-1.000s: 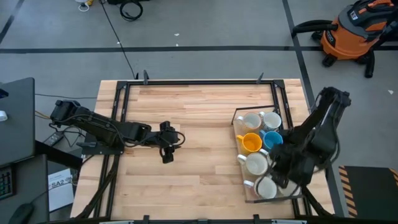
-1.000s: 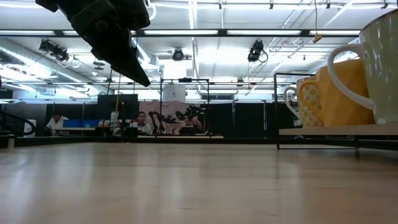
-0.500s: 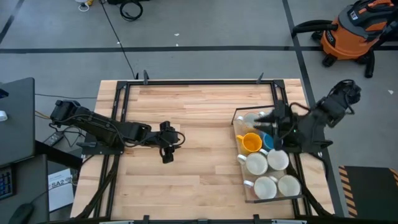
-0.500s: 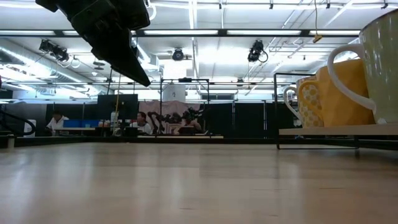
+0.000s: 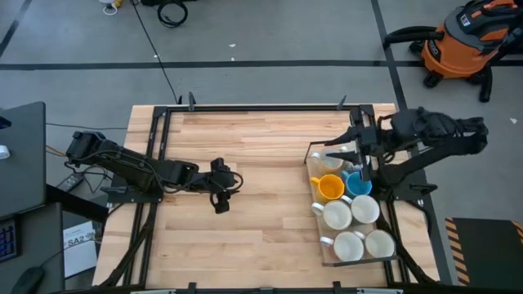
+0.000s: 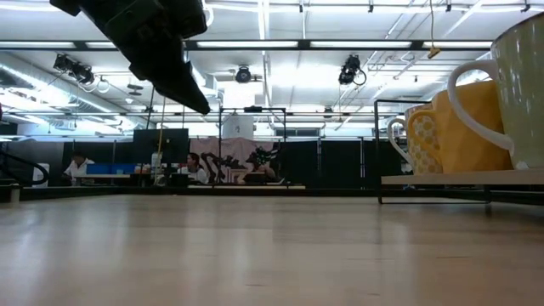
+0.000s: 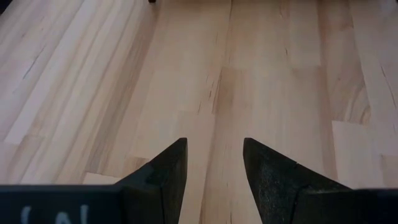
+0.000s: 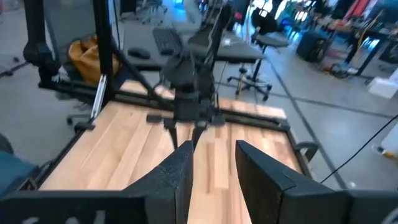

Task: Place coffee mugs
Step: Return to Home Position

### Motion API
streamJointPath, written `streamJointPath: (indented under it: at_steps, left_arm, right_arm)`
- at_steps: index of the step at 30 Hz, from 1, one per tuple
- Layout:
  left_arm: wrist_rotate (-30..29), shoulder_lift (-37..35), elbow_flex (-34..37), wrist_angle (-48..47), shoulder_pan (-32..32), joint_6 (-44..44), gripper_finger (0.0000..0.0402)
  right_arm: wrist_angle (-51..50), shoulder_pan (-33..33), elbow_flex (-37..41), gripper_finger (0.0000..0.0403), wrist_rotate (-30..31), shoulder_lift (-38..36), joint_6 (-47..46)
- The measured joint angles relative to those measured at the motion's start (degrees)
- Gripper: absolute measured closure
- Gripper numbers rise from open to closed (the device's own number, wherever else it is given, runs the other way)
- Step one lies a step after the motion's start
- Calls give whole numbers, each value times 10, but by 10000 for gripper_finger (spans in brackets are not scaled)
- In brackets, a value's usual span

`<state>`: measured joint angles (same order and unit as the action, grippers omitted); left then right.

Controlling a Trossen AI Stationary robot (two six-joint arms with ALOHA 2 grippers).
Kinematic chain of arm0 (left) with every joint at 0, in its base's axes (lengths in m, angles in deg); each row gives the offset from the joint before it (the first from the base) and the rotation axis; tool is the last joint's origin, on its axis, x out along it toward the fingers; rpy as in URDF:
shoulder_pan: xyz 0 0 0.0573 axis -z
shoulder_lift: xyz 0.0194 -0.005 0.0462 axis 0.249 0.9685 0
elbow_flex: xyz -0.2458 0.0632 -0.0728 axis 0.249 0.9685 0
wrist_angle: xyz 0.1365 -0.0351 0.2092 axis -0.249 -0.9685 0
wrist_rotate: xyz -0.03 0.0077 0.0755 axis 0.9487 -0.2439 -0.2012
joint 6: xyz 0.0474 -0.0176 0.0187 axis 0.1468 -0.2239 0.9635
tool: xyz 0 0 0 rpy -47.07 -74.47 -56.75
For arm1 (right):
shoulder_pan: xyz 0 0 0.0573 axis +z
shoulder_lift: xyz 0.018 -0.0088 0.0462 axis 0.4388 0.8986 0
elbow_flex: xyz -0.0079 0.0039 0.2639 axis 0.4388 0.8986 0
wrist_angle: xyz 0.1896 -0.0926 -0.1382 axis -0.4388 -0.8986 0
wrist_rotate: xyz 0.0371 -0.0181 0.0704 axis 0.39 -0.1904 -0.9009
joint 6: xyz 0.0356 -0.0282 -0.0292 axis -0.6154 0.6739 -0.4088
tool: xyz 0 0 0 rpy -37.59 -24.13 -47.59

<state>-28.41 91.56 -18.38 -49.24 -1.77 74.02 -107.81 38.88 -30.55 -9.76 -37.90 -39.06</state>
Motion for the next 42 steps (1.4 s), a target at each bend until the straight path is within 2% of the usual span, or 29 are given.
streamJointPath:
  at_steps: [4,16,30,42]
  left_arm:
    - [0,0,0,6,0,0,239]
    - [0,0,0,13,0,0,239]
    - [0,0,0,16,0,1,239]
    - [0,0,0,18,0,1,239]
  right_arm:
    - [11,-27,56,277,-37,-18,-6]
    - [134,-60,247,277,-39,-148,-62]
    - [153,-63,346,276,-37,-302,-91]
    - [182,-63,420,277,-35,-405,-97]
